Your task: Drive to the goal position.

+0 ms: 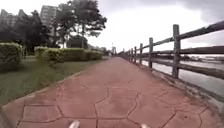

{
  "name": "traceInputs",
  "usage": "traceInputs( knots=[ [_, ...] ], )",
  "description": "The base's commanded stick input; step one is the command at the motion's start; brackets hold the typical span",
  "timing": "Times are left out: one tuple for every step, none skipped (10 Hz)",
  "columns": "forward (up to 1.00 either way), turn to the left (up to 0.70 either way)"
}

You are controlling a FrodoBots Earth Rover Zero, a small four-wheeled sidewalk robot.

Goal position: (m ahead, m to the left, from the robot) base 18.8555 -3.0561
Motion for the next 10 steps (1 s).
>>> traceInputs(
  knots=[
    [0.7,0.0],
    [0.7,0.0],
    [0.7,0.0],
    [0.7,0.0],
    [0.7,0.0],
    [0.7,0.0],
    [0.7,0.0],
    [0.7,0.0],
    [0.7,0.0],
    [0.7,0.0]
  ],
)
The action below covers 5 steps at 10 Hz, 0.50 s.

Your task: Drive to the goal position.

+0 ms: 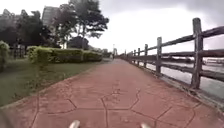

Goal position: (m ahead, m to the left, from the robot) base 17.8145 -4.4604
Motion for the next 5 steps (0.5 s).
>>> traceInputs(
  knots=[
    [0.7,0.06],
    [0.7,0.27],
    [0.7,0.27],
    [0.7,0.27],
    [0.7,0.27]
  ],
)
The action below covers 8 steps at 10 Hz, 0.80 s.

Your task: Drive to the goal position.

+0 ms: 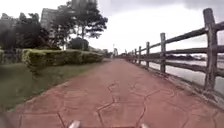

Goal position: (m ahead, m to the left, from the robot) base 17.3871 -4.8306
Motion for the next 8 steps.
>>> traceInputs(
  knots=[
    [0.7,0.27],
    [0.7,0.27],
    [0.7,0.22],
    [0.7,0.0],
    [0.7,0.0],
    [0.7,0.0],
    [0.7,0.0],
    [0.7,0.0]
  ],
)
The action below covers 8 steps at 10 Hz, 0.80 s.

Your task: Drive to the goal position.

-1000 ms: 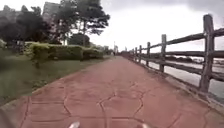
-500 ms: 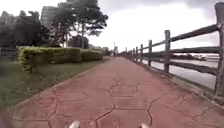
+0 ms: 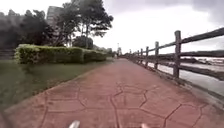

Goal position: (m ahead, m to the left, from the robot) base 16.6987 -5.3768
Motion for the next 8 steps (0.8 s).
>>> traceInputs(
  knots=[
    [0.7,0.0],
    [0.7,0.0],
    [0.7,0.0],
    [0.7,0.0],
    [0.7,0.0],
    [0.7,0.0],
    [0.7,0.0],
    [0.7,0.0]
  ],
)
